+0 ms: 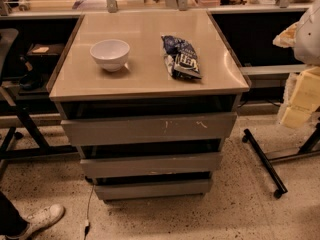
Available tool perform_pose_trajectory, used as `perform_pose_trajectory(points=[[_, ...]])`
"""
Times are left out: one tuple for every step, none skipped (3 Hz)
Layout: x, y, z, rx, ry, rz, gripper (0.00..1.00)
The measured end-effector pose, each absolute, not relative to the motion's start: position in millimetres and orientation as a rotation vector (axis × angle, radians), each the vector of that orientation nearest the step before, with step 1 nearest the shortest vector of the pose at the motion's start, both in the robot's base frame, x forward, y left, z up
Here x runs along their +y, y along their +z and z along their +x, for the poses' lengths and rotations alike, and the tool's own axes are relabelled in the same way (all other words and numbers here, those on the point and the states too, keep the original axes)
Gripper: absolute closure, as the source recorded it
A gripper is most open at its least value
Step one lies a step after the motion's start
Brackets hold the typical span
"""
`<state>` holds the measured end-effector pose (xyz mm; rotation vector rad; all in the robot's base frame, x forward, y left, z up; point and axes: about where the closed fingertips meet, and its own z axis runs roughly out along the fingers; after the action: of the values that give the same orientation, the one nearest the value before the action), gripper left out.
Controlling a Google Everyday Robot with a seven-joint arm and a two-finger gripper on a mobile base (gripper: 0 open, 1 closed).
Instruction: Open middle drawer
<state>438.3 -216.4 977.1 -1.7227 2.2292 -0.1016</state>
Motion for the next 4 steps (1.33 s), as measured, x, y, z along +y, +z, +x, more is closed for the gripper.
perform_pose_trajectory(points=[[-216.4,977.1,438.3,2.229,-0.102,-1.723,0.00],[-210.0,948.5,429.1,2.271,-0.068,-1.707,0.00],[-187.0,887.5,416.2,2.306,0.016,-1.684,0.00],[-156.8,791.9,394.6,2.348,0.137,-1.753,0.00]])
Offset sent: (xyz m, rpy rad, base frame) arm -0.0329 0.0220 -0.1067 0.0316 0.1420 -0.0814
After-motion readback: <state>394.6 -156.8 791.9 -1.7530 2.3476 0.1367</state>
